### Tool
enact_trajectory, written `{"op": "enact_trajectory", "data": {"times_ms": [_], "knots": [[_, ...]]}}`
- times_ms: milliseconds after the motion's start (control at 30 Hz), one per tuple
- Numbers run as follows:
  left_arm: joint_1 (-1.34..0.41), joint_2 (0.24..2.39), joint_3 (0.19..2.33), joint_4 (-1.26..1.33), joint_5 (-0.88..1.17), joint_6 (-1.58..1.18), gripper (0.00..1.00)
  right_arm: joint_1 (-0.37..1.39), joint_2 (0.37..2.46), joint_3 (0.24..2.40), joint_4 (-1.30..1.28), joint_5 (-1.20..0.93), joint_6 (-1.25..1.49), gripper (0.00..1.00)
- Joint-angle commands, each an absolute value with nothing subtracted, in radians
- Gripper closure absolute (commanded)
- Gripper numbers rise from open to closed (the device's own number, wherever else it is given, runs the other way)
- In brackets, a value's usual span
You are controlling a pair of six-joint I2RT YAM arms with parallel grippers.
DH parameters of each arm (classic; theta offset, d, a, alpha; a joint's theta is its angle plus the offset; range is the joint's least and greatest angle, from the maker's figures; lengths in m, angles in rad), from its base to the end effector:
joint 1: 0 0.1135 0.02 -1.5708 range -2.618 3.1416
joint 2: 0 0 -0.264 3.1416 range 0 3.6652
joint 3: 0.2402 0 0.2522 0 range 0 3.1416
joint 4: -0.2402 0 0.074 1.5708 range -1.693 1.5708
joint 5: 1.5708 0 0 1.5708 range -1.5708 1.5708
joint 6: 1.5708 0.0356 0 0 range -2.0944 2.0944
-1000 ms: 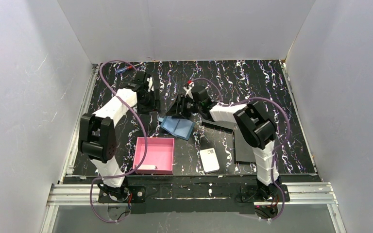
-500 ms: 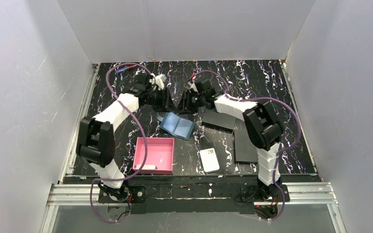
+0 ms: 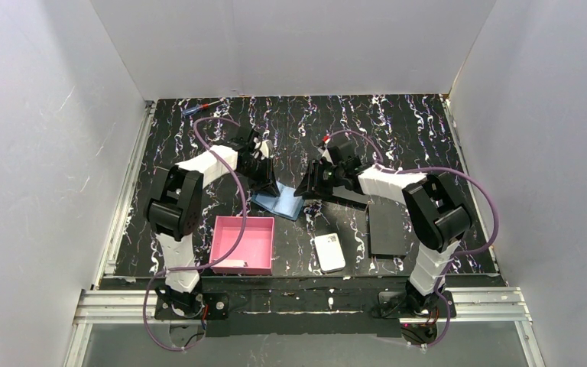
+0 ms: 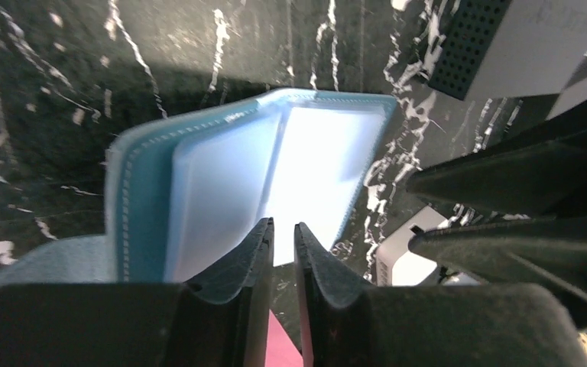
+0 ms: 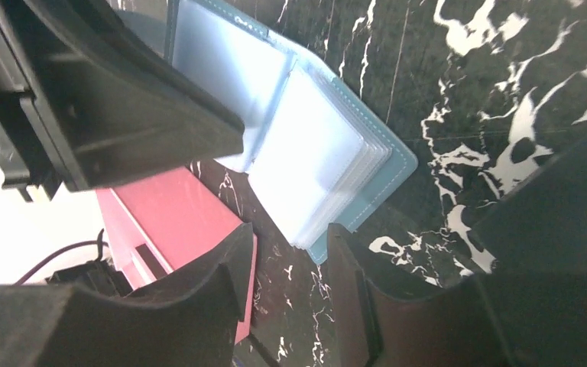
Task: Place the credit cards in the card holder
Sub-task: Open the card holder at the center of the board.
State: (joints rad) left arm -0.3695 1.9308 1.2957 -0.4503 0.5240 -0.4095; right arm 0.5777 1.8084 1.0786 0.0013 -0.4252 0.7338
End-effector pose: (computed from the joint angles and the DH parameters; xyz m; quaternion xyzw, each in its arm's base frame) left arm 0.3616 -0.1592 0.1708 0.0435 0.9386 -0.3207 0.1193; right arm 0.3138 0.2221 0.1806 -0.0164 0.8961 0.3963 0.1993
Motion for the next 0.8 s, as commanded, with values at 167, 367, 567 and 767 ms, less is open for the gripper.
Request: {"op": "enact_trajectory", "data": {"times_ms": [167, 367, 567, 767], "knots": [[-0.372, 1.988, 1.364, -0.562, 0.366, -0.373, 0.87, 0.580, 1.849, 1.024, 0.237, -0.509, 0.823, 0.58], [-0.374, 2.042, 1.382, -0.570, 0.381, -0.372, 0.88, 0.581, 1.866, 1.015, 0.250, -0.510, 0.829, 0.64], [-0.374, 2.070, 1.394, -0.579, 0.373, -0.373, 0.89, 0.581, 1.873, 1.007, 0.262, -0.510, 0.837, 0.61], [-0.373, 2.078, 1.402, -0.584, 0.368, -0.371, 0.90, 0.582, 1.872, 0.991, 0.261, -0.506, 0.834, 0.56]]}}
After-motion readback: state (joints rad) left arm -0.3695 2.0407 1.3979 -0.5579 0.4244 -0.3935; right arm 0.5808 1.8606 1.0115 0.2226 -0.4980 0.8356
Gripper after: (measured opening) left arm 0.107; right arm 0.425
